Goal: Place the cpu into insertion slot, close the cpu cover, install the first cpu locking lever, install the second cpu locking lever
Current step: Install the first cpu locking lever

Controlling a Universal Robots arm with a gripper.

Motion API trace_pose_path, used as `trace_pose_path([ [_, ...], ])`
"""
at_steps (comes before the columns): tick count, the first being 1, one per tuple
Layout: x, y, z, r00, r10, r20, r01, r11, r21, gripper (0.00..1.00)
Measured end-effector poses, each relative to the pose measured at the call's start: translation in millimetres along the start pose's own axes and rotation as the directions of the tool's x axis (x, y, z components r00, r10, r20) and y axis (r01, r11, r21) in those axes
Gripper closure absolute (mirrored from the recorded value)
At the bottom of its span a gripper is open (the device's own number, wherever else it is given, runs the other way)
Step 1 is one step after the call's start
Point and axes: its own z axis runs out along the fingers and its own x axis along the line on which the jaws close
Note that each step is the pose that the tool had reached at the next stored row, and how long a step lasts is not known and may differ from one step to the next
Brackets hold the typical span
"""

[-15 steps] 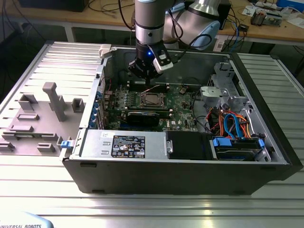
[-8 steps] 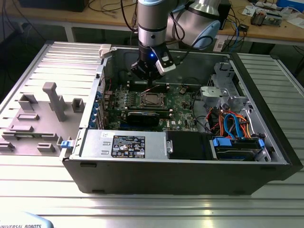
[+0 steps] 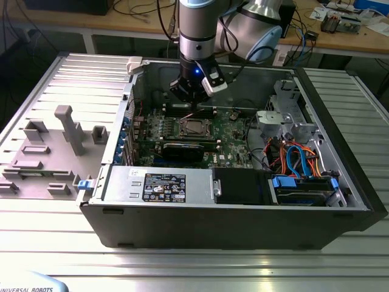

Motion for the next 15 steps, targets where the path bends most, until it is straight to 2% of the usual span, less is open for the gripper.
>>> trace_pose_path([
  [9, -9.2, 2.1, 1.4, 1.0000, 0.000, -0.0002, 0.000, 1.0000, 0.0022, 0.89],
  [15, -13.7, 2.2, 4.9, 1.0000, 0.000, -0.0003, 0.000, 1.0000, 0.0023, 0.89],
])
